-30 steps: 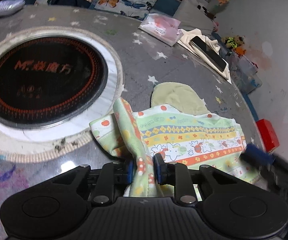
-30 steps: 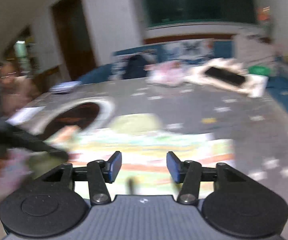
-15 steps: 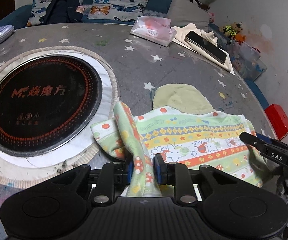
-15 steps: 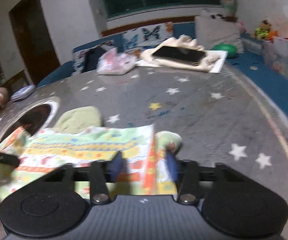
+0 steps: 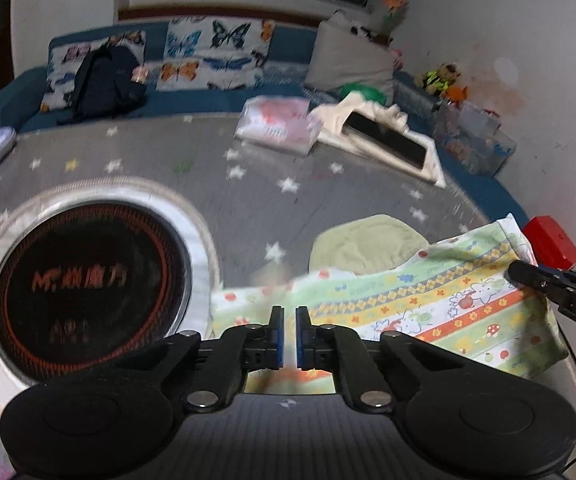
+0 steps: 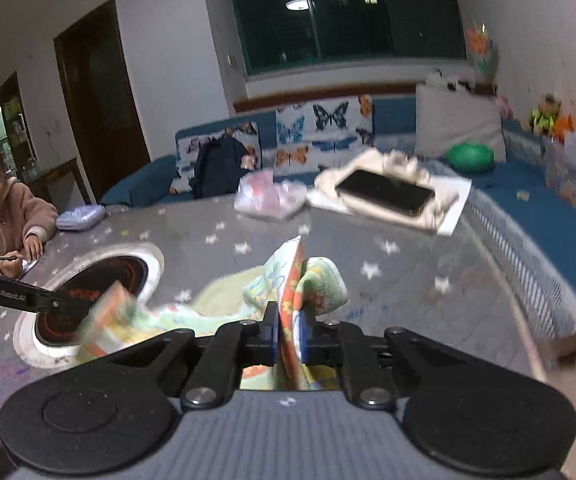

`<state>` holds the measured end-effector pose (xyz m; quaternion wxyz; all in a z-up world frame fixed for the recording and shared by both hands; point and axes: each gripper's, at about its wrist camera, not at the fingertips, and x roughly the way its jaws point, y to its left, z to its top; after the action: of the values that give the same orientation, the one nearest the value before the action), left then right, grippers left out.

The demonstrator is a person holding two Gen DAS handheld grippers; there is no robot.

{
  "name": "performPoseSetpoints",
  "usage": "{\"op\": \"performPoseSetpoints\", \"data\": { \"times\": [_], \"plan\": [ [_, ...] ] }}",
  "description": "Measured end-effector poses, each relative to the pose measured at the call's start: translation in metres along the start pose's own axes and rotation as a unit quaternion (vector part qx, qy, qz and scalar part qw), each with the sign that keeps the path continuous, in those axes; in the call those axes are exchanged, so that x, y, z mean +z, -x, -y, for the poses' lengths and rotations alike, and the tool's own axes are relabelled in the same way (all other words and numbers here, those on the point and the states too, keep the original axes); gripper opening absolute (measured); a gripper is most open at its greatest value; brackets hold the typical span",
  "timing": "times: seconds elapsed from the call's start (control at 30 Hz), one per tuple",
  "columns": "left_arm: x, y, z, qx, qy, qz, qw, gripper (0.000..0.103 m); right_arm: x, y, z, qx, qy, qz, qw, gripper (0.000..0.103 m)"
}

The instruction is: Fold clothes

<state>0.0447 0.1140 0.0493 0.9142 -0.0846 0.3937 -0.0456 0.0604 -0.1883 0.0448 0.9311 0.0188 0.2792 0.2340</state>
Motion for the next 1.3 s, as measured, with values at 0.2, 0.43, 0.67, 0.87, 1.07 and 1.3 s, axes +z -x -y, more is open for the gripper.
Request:
{"op": "performPoseSetpoints", "data": {
  "times": [0.2, 0.43, 0.67, 0.87, 1.07, 1.3],
  "plan": [
    [0.001, -0.003, 0.006, -0.008, 0.001, -0.003, 1.0000, 0.007, 0.011, 0.006, -0.005, -0.019, 0.026, 0.014, 0.999, 0.008],
    [-0.022, -0.035, -0.014, 0.019, 0.038, -0.052, 0.9977, 0.045, -0.009, -0.004, 0.012, -0.039, 0.007, -0.007, 0.999, 0.009],
    [-0.033, -0.057, -0.020, 0.032, 0.059, -0.062, 0.9958, 0.054, -0.032, -0.021, 0.038, -0.047, -0.030, -0.037, 0.998, 0.010],
    [-0.030, -0.066, -0.006, 0.030, 0.034, -0.051, 0.9977, 0.047, -0.048, -0.034, 0.061, -0.046, -0.073, -0.056, 0.995, 0.028],
    [-0.028, -0.069, -0.004, 0.019, 0.033, -0.048, 0.9981, 0.015, -0.061, -0.040, 0.072, -0.042, -0.100, -0.059, 0.992, 0.050],
    [-0.022, -0.050, 0.013, 0.026, -0.002, -0.017, 0.9995, 0.010, -0.046, -0.029, 0.055, -0.023, -0.074, -0.049, 0.996, 0.009]
  ]
}}
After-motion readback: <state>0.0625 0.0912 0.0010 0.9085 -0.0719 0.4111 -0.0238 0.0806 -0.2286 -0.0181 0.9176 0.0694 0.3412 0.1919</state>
